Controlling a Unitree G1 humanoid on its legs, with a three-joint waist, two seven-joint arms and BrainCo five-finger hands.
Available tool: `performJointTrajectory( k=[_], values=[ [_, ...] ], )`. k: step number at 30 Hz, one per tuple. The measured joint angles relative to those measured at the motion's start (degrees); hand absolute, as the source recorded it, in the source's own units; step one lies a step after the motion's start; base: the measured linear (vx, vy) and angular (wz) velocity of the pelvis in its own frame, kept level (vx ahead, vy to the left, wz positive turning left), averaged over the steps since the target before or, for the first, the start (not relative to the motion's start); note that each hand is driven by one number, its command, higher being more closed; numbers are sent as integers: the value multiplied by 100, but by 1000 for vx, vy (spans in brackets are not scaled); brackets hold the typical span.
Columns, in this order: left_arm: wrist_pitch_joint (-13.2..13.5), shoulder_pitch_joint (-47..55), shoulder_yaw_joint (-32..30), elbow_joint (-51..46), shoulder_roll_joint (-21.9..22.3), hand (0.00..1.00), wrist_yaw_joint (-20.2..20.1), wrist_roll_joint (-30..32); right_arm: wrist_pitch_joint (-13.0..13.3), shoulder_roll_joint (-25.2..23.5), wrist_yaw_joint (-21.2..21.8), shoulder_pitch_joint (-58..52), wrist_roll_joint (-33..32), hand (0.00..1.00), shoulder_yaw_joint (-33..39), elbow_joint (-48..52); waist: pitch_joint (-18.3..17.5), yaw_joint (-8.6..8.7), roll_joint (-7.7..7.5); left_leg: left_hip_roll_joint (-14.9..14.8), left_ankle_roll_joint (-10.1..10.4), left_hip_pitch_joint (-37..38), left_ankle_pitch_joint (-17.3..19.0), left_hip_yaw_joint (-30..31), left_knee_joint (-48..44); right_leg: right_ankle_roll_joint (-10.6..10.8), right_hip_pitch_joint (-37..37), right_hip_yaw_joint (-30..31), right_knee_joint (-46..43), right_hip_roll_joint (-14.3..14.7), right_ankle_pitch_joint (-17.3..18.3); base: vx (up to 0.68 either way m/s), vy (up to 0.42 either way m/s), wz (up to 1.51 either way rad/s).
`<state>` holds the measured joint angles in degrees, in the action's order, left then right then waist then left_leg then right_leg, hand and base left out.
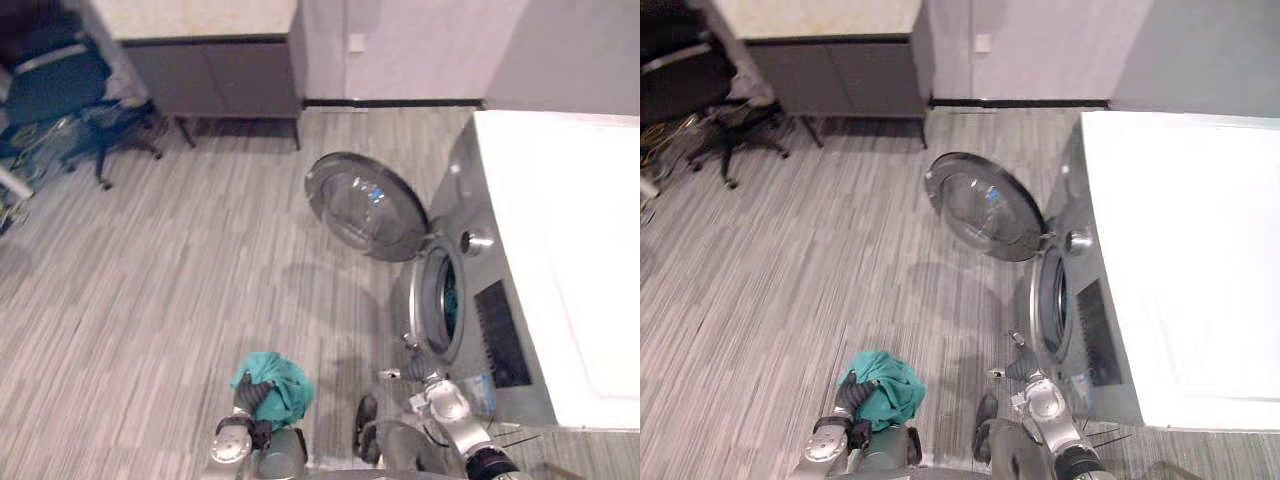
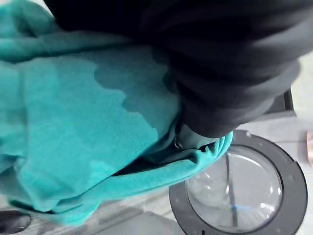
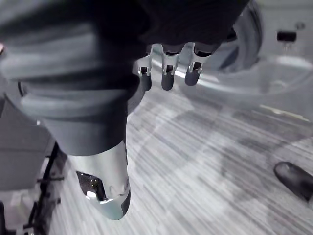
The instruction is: Pick up the laundry basket with both hands and put the clothes into the washing machine.
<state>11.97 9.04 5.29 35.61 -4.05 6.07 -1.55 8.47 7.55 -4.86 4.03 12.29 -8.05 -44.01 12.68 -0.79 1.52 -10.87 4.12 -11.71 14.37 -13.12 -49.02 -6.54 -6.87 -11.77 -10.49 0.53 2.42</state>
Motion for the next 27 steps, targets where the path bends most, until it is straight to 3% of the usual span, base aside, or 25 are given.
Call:
performJointTrajectory(
  k=[2,4,5,8,10,11,12,14,16,18,19,20,22,23,26,27],
  values=[
    [-1,-59,-5,0,85,100,-5,0,-8,1,-4,19,0,0,36,-39,6,-12,-4,79,2,-94,0,158,799,33,302,431,238,94,-17,382,-29,-107],
    [-2,-119,-4,11,136,100,-8,1,-13,-96,-31,7,-21,0,54,-80,15,-20,-7,376,81,-168,-45,939,1909,162,488,877,297,138,16,338,69,-131],
    [-1,-200,11,75,158,100,-6,1,-10,-130,-27,8,-16,0,53,-114,22,-15,1,582,244,-204,-146,1708,2617,269,581,1208,292,151,81,281,132,-129],
    [-1,-345,116,114,168,100,2,3,-9,-132,-43,-103,19,0,105,-147,23,-4,98,705,529,-242,-394,2567,3274,517,670,1695,253,209,230,230,207,-123],
    [12,-396,304,242,211,100,-1,6,-4,4,-44,-225,63,0,122,-142,-64,1,462,472,542,-193,-939,2721,3290,770,651,2023,160,445,414,186,413,-123],
    [5,-495,418,425,201,100,-28,14,-18,62,-59,-301,80,0,168,-221,-22,34,552,405,428,-133,-940,2599,3181,868,591,2170,-85,480,682,144,461,-104],
    [-26,-632,481,500,130,100,-70,17,-19,0,-73,-394,81,0,186,-194,-56,69,382,522,441,-83,-911,2418,3291,1008,446,2198,-276,299,803,128,414,-83],
    [-31,-772,613,544,-115,100,-101,159,-17,-179,-68,-569,72,0,190,-203,-132,120,17,815,228,23,-952,1836,3568,1123,145,2549,-479,-104,915,98,294,-80],
    [-37,-792,628,546,-210,100,-99,234,-17,-255,-59,-558,65,0,192,-226,-140,141,-33,889,-8,78,-964,1307,3619,1263,-28,2761,-445,-271,831,83,275,-131],
    [-52,-852,596,544,-315,100,-87,260,-20,-299,-40,-354,65,0,174,-324,-134,141,-23,836,-128,101,-923,607,3639,1278,-302,2192,-462,-512,667,10,228,-160],
    [-55,-902,554,544,-367,100,-79,302,-22,-305,-40,-229,65,0,167,-421,-128,130,-18,797,-195,165,-936,268,3701,1240,-444,1301,-562,-722,643,-9,76,-143],
    [-54,-936,531,539,-408,100,-68,390,-24,-292,-42,-158,66,0,170,-482,-108,143,11,738,-215,324,-946,-65,3823,1088,-420,21,-573,-1038,602,8,44,-136],
    [-52,-941,448,525,-422,100,-66,412,-22,-299,-38,-158,71,0,136,-485,-98,113,27,649,-218,590,-946,-389,4002,932,-254,-1253,-540,-1341,478,32,-18,-113],
    [-52,-934,400,525,-415,100,-69,442,-22,-300,-35,-167,81,0,130,-494,-91,114,40,606,-218,667,-946,-472,4047,940,-190,-1451,-513,-1363,392,23,-60,-101],
    [-52,-895,309,546,-405,100,-80,452,-25,-234,-39,-233,182,0,152,-572,-76,145,40,396,-201,817,-935,-786,3941,933,-147,-1060,-311,-1047,306,24,-174,-83],
    [-52,-878,298,552,-326,100,-80,446,-32,-161,-46,-216,182,0,162,-672,-24,148,56,183,-90,757,-860,-906,3540,852,-143,-798,-140,-879,250,27,-169,-92]
  ],
)
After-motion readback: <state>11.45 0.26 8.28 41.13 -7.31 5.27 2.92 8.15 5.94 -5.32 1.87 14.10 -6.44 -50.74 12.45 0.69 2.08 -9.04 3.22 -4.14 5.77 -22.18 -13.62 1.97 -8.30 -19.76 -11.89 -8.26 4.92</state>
